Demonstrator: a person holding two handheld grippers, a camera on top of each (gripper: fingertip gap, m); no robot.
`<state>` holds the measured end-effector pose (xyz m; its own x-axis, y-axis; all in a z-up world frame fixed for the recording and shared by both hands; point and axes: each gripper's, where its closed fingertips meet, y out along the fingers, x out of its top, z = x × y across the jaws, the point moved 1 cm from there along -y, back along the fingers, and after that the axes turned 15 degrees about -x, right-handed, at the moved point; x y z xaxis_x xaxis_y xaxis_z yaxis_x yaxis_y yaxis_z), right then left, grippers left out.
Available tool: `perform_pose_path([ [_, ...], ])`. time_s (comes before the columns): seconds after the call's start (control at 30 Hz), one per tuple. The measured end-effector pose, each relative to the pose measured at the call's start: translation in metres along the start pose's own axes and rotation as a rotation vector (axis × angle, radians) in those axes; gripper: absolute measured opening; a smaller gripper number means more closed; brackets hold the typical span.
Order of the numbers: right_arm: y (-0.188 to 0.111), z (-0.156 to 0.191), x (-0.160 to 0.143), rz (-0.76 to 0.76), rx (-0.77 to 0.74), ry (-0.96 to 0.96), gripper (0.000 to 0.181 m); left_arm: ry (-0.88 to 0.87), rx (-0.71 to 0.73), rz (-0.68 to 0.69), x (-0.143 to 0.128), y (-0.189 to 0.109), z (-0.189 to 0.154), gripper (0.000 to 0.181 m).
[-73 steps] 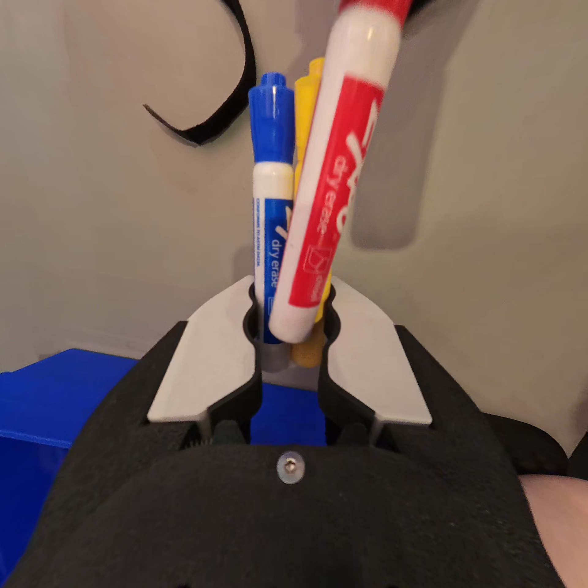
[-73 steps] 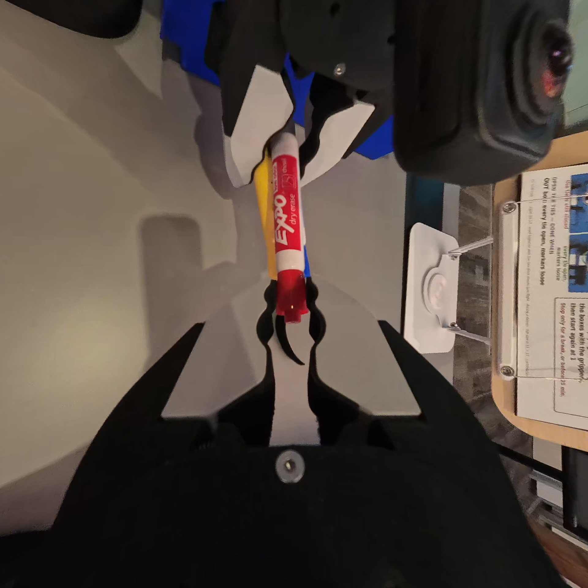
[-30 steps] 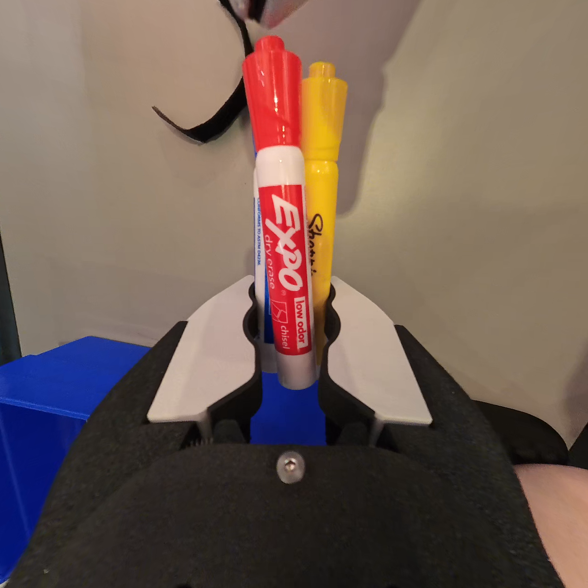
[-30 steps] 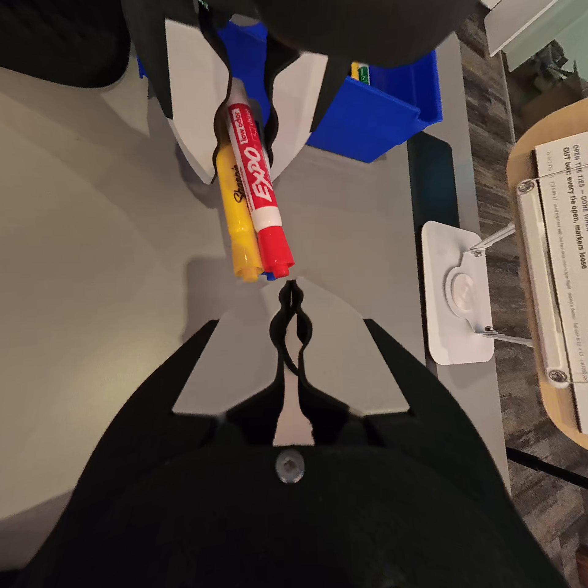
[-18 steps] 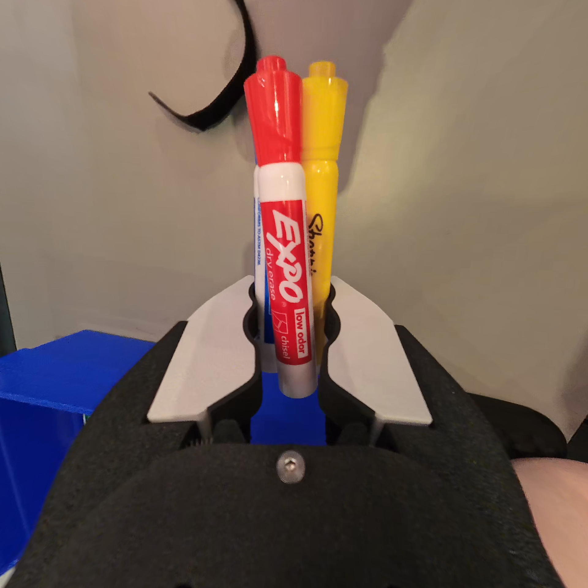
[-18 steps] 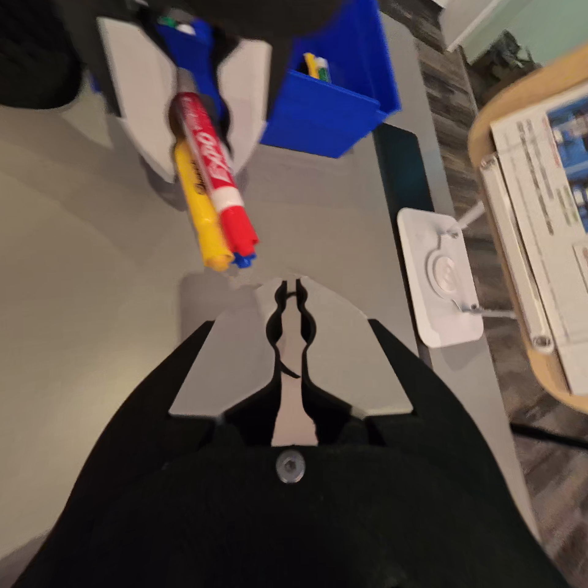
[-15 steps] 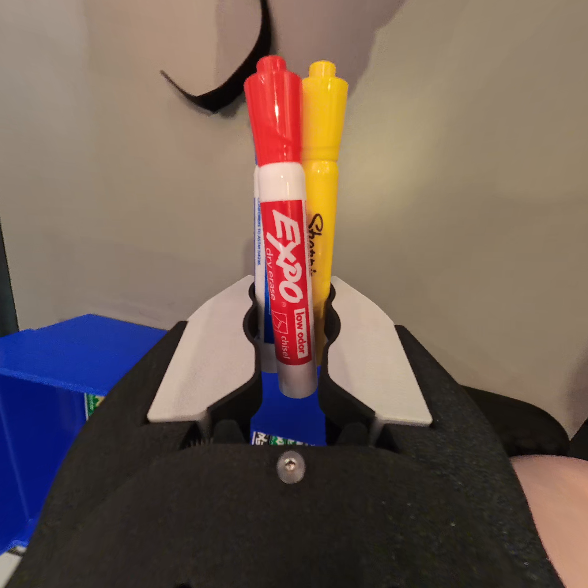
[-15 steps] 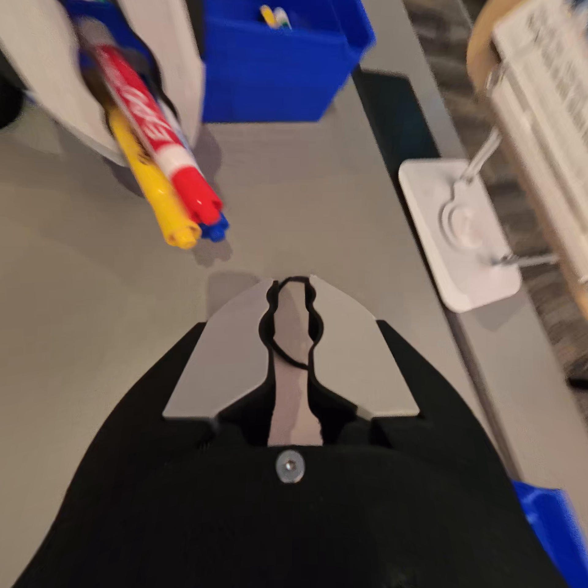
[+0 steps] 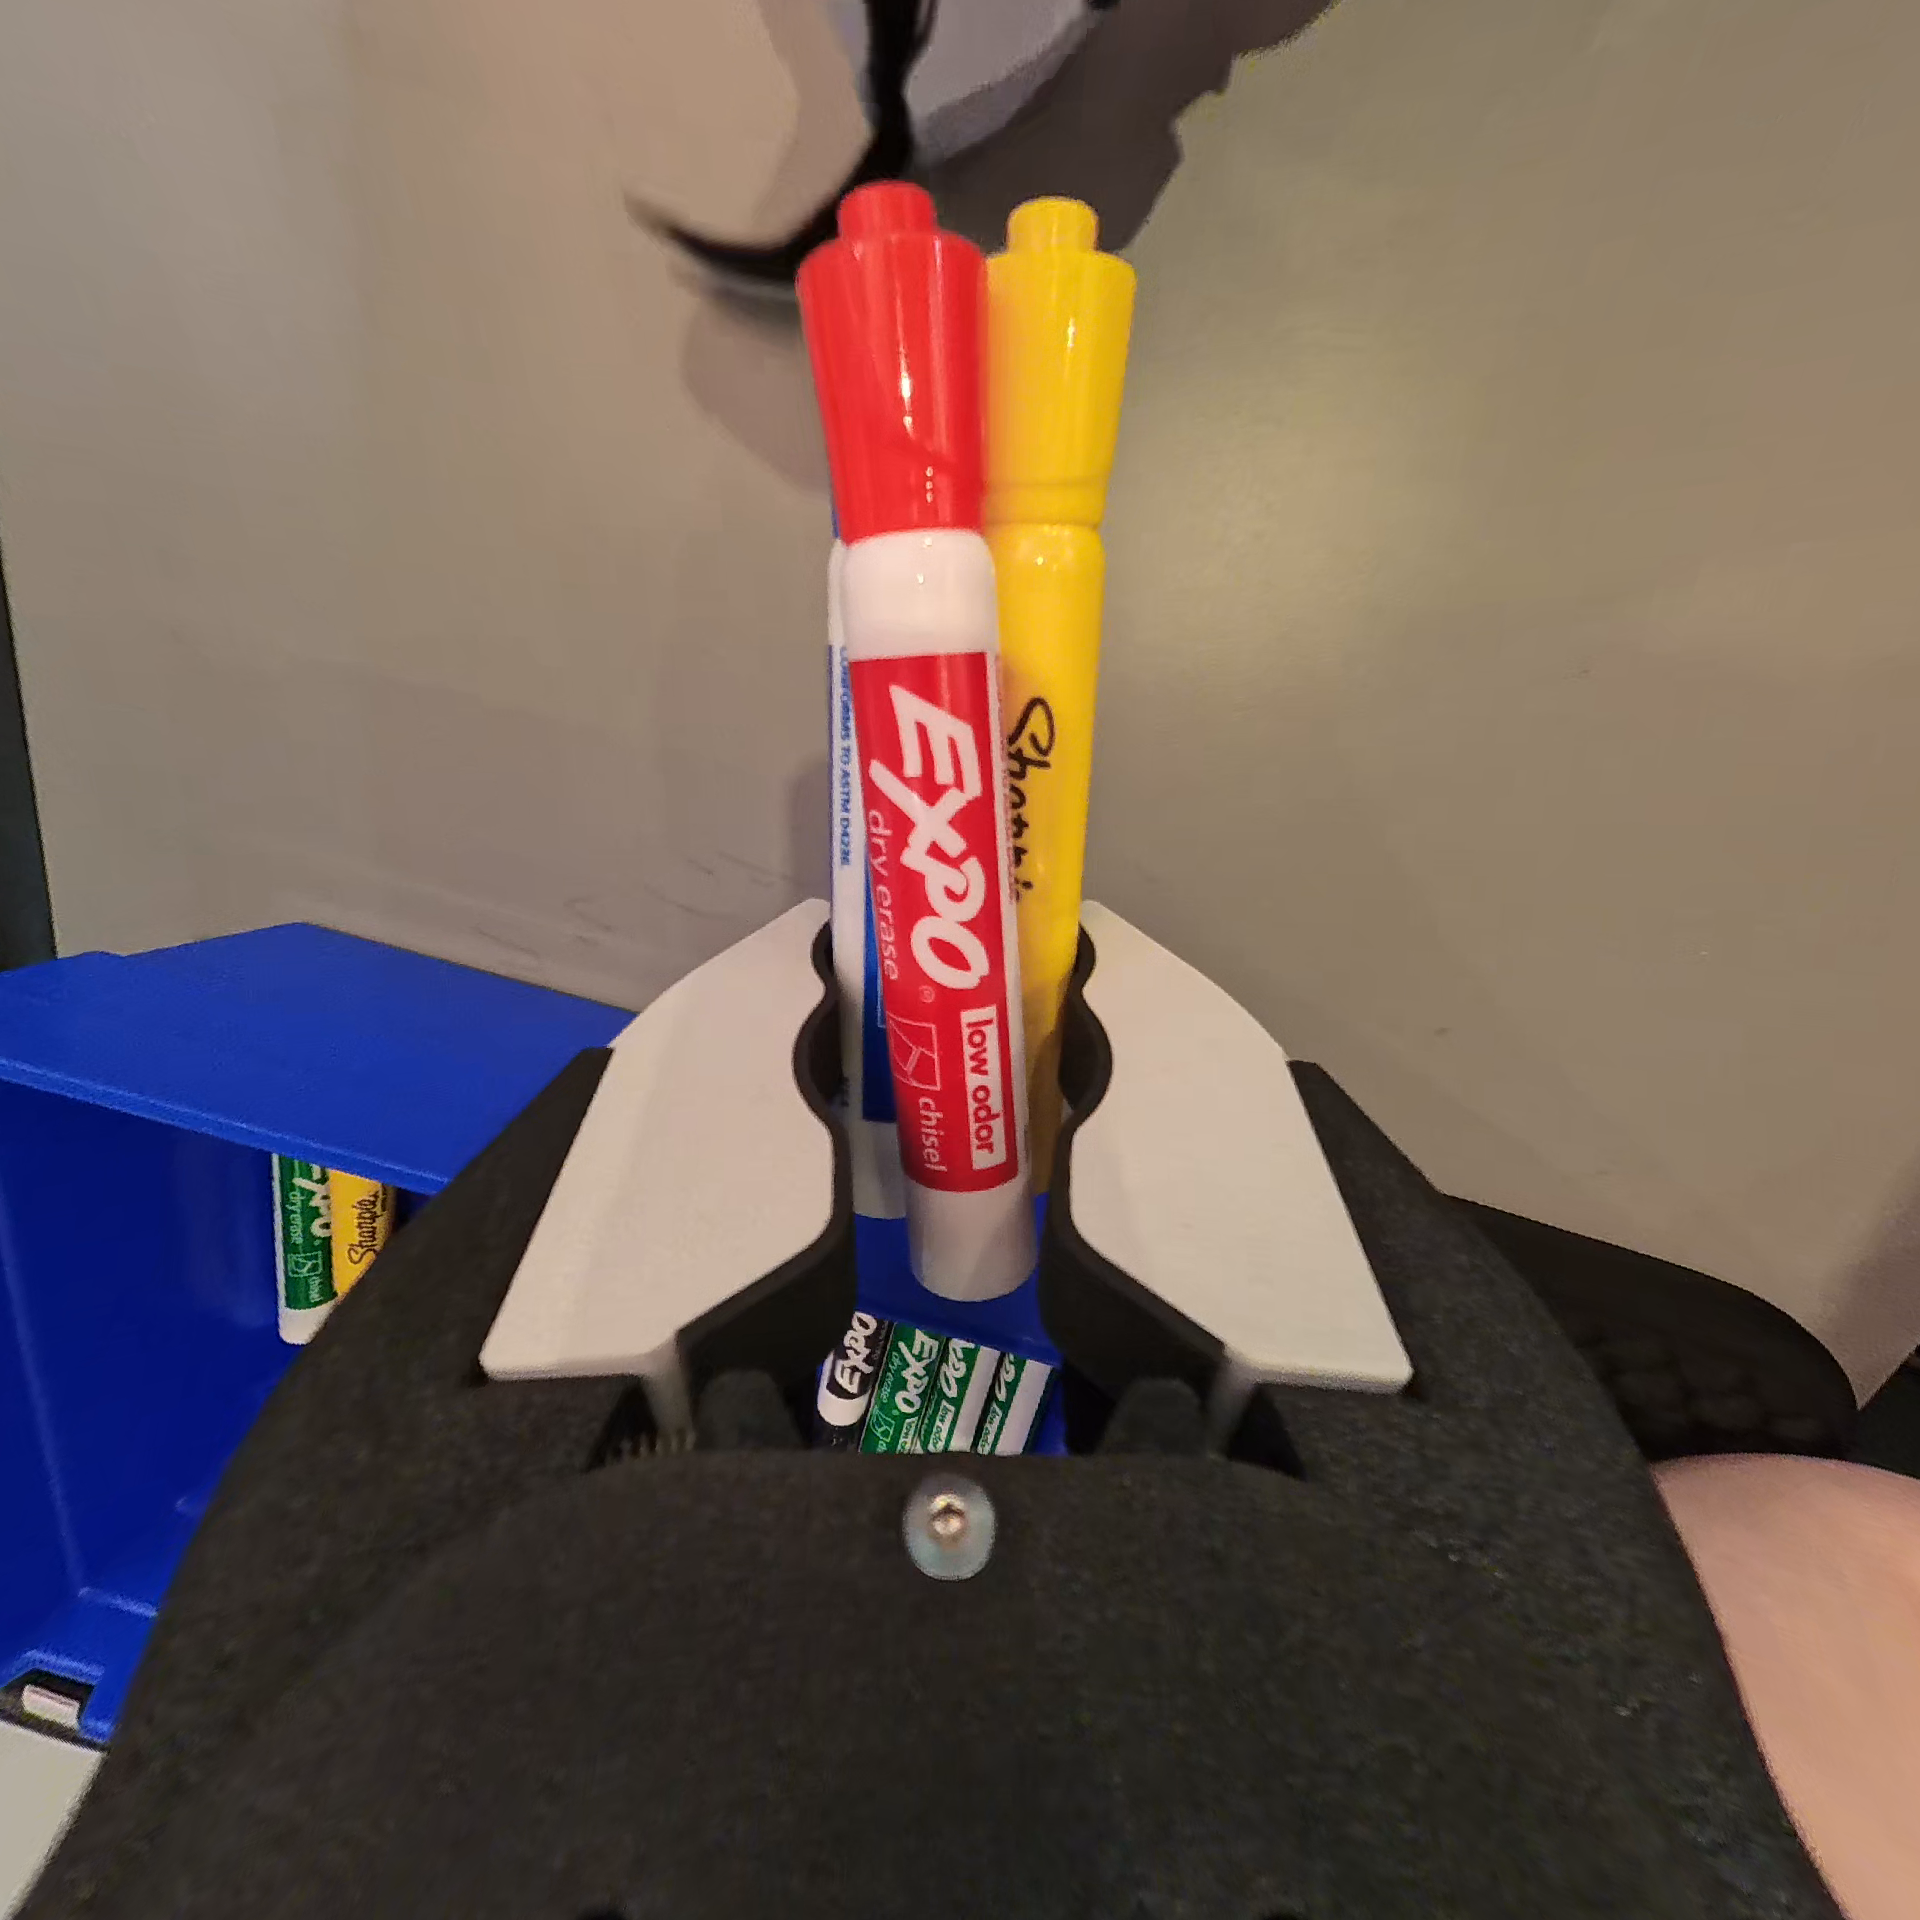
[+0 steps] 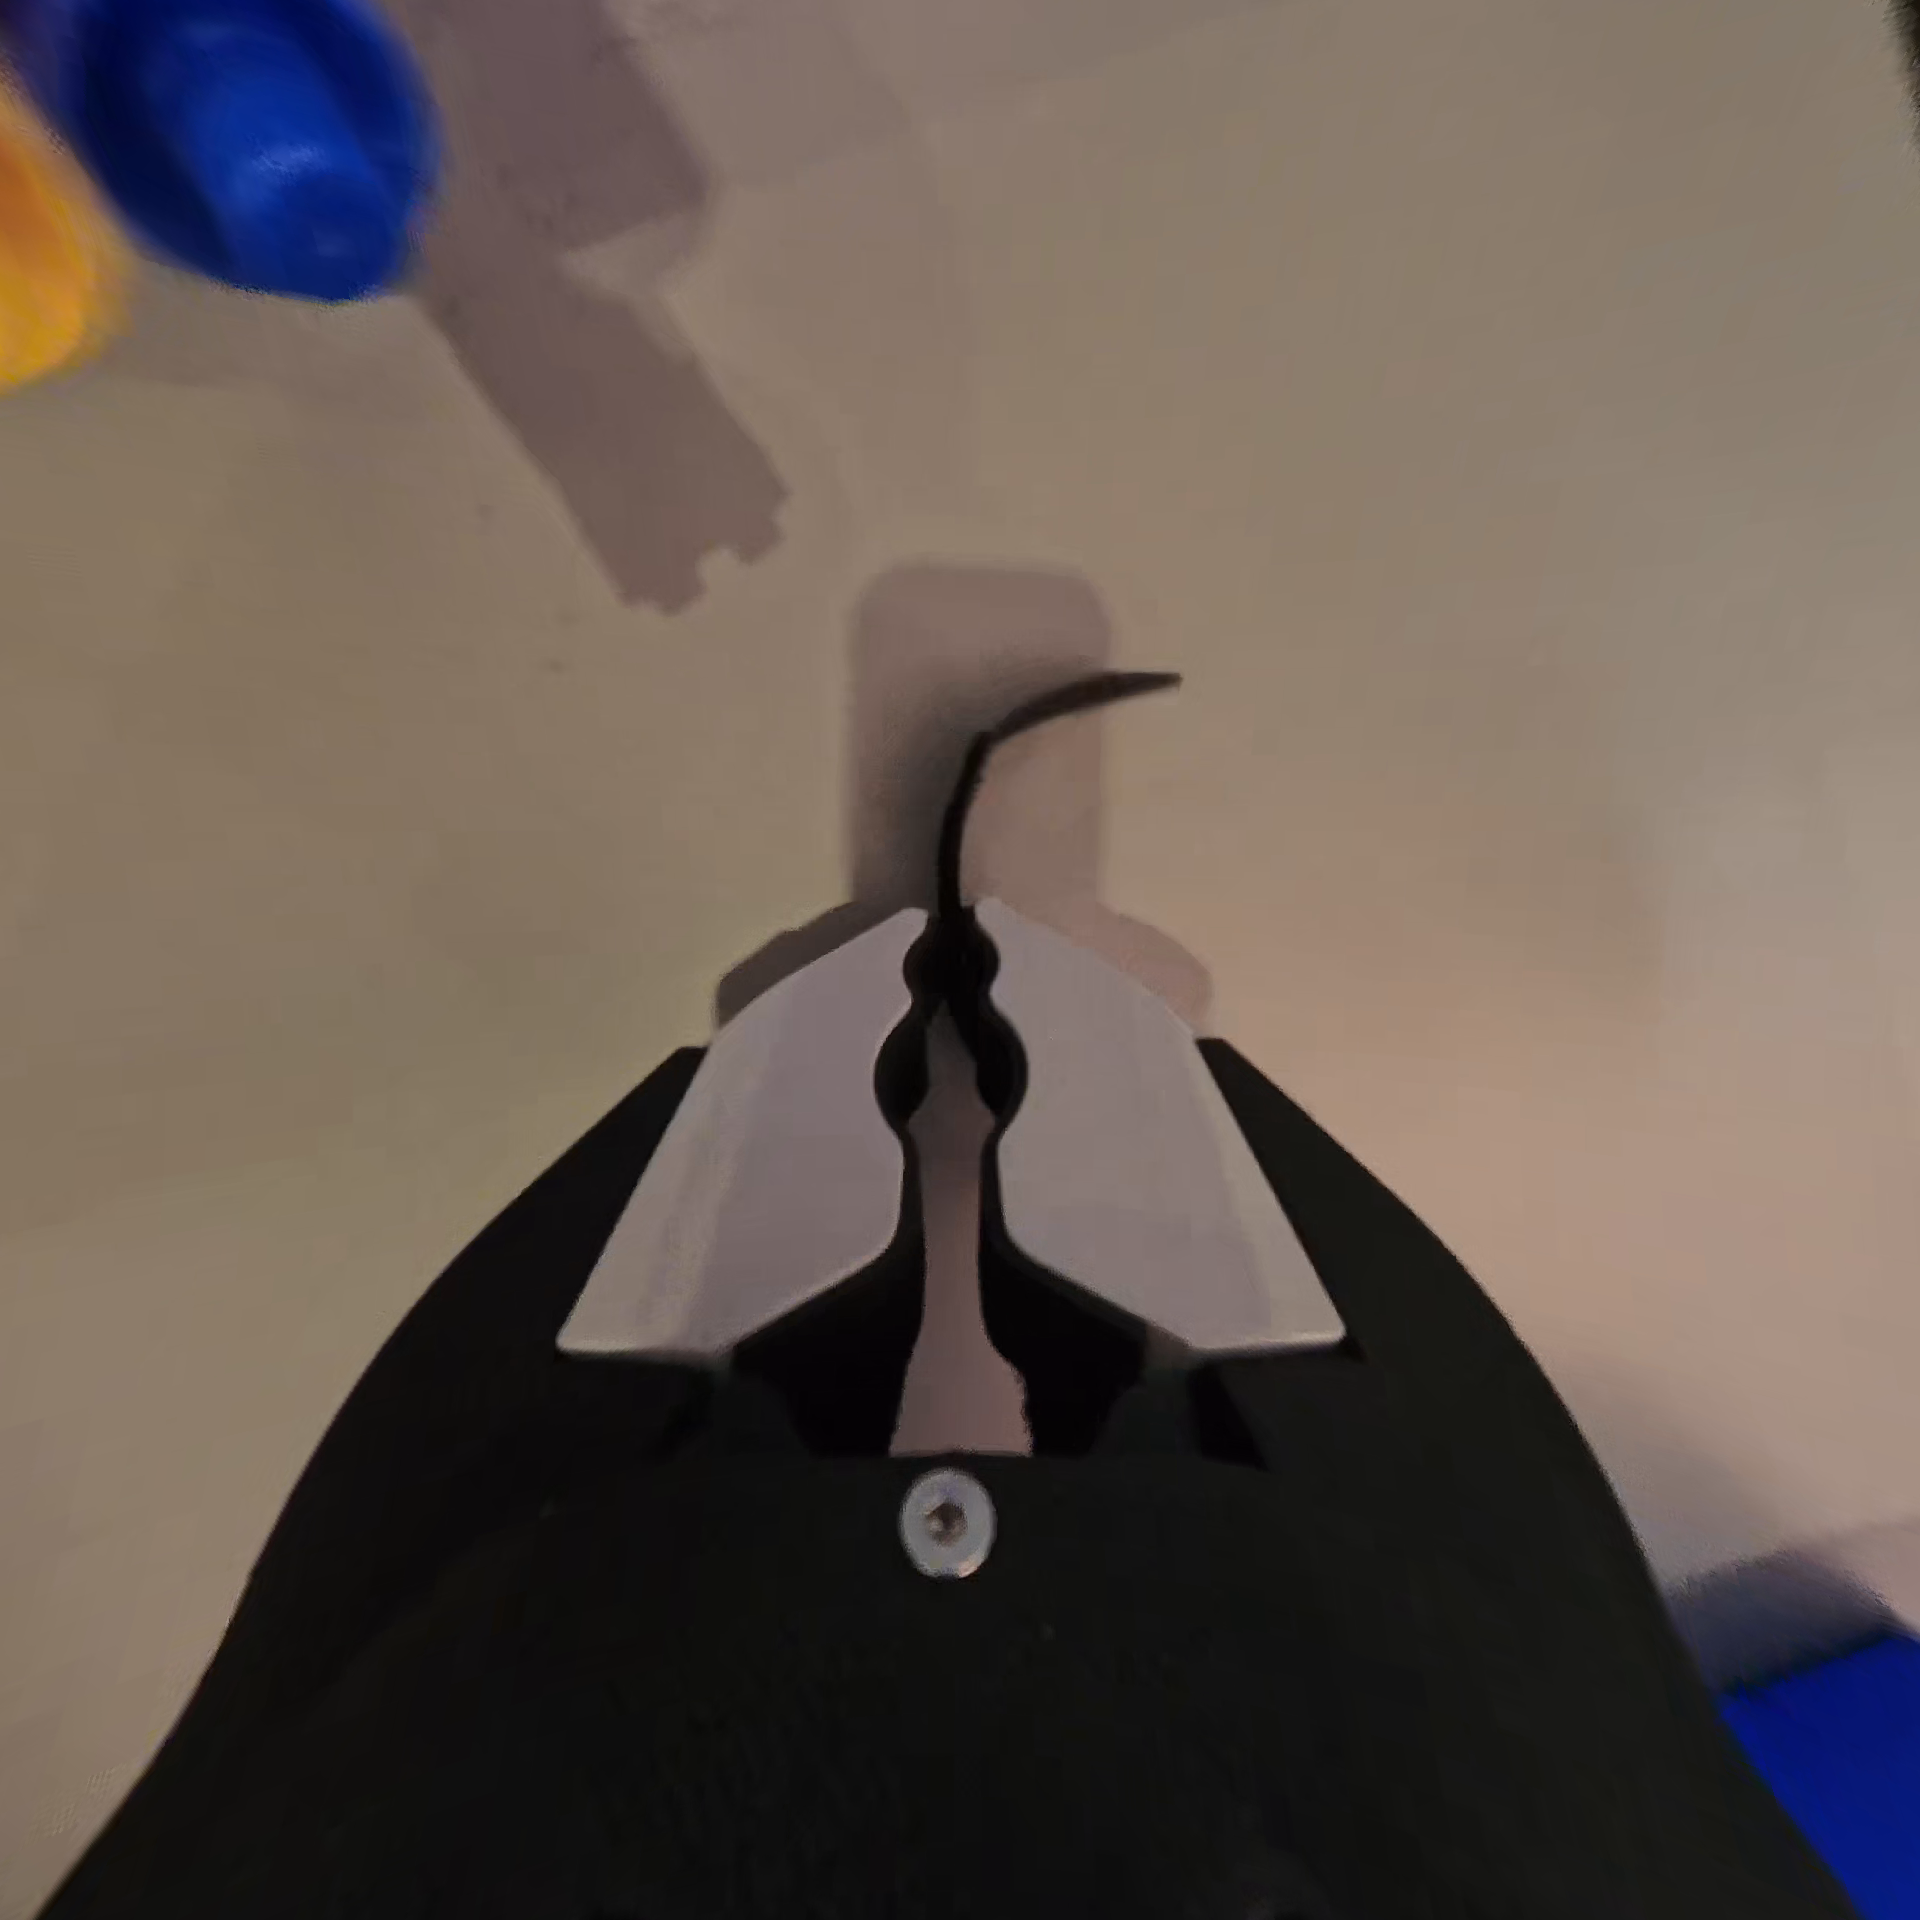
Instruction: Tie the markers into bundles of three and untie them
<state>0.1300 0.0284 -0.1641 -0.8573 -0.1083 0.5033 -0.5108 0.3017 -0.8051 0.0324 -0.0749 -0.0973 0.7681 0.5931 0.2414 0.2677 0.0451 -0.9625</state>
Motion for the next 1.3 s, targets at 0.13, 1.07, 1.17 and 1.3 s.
perform_pose_path([
  [0.13,-0.039,0.045,0.009,-0.085,0.412,0.022,0.005,0.001,-0.003,-0.007,-0.001,-0.002,-0.001,0.039],
  [1.07,-0.116,0.102,-0.016,0.163,1.049,0.072,0.004,-0.002,-0.026,0.002,-0.006,-0.002,-0.004,0.039],
  [1.17,-0.107,0.108,-0.019,0.231,1.083,0.068,0.004,0.001,-0.031,0.007,-0.007,-0.002,-0.006,0.039],
  [1.3,-0.101,0.112,-0.019,0.319,1.186,0.096,0.004,0.003,-0.031,0.002,-0.007,-0.004,-0.007,0.039],
])
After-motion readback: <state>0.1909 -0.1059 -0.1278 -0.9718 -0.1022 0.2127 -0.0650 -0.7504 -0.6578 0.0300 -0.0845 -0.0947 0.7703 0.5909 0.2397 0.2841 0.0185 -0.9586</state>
